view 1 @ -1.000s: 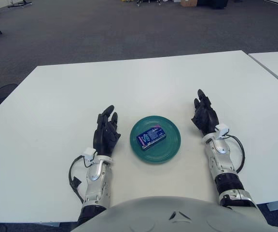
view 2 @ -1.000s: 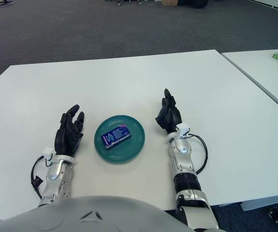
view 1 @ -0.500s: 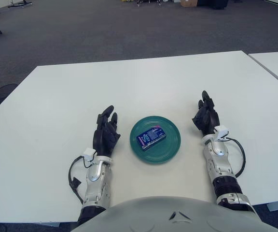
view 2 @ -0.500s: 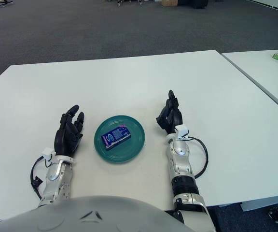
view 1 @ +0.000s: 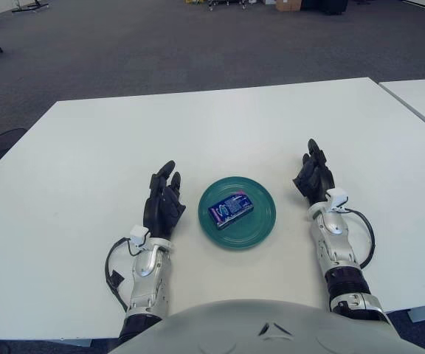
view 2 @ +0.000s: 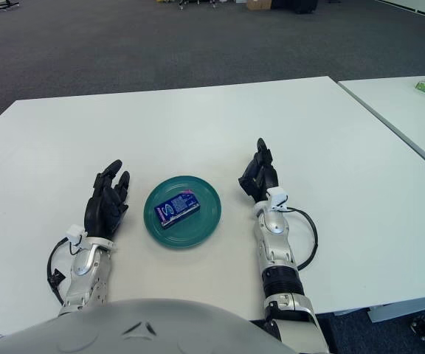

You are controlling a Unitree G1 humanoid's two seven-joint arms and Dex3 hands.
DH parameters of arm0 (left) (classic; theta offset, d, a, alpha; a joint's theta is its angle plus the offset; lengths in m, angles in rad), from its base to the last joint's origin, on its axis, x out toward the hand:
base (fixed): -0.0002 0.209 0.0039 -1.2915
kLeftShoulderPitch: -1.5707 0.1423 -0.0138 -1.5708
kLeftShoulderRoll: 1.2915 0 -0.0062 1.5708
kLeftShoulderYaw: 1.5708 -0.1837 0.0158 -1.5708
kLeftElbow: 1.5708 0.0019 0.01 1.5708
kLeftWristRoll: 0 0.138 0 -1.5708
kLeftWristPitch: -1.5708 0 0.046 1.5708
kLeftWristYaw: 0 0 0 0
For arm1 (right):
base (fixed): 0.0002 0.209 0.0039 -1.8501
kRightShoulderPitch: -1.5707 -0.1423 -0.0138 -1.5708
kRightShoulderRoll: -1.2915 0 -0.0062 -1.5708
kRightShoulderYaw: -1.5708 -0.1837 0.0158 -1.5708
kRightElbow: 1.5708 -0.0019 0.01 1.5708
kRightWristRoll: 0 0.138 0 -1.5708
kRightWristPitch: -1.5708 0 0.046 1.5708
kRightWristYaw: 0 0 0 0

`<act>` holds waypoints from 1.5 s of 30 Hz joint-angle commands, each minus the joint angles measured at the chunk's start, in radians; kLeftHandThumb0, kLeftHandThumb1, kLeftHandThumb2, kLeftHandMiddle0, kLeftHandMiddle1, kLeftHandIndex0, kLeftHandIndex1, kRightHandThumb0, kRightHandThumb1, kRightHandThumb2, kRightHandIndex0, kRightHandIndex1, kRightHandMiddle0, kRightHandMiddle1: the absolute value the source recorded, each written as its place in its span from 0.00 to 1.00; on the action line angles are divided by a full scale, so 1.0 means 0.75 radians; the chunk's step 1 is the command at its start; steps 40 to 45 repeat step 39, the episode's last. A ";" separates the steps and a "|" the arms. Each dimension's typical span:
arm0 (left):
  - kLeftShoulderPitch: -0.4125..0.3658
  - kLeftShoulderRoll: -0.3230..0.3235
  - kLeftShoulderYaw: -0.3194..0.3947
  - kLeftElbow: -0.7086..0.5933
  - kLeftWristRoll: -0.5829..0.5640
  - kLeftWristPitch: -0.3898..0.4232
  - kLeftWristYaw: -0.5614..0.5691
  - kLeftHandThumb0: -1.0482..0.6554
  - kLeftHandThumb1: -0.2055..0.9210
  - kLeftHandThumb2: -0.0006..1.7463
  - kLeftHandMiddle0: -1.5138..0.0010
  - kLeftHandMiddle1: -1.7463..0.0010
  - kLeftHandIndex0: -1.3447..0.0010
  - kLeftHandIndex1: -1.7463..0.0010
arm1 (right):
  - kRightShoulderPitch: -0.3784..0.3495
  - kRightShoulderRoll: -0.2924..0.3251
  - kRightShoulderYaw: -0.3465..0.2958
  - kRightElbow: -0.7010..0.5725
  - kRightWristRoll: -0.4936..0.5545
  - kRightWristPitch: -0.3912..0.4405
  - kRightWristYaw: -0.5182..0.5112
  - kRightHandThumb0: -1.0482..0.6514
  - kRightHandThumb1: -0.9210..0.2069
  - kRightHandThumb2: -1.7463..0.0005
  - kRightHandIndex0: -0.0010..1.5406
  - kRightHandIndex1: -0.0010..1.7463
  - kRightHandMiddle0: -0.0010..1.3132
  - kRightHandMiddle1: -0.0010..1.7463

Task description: Put the gum into the plate.

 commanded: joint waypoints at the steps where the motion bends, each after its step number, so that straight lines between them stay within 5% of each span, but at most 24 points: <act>1: 0.103 -0.060 0.006 0.156 0.054 0.026 0.068 0.08 1.00 0.56 0.86 1.00 1.00 0.72 | 0.064 0.028 0.015 0.104 0.000 0.200 0.000 0.07 0.00 0.41 0.00 0.00 0.00 0.00; 24: 0.002 0.013 -0.030 0.316 0.178 0.091 0.018 0.00 1.00 0.68 1.00 1.00 1.00 0.94 | 0.109 0.028 0.072 0.056 -0.013 0.245 0.085 0.08 0.00 0.40 0.00 0.00 0.00 0.01; 45: -0.006 -0.003 -0.019 0.347 0.200 0.096 0.036 0.00 1.00 0.69 1.00 1.00 1.00 0.95 | 0.128 0.029 0.083 0.038 -0.029 0.262 0.112 0.09 0.00 0.39 0.00 0.00 0.01 0.01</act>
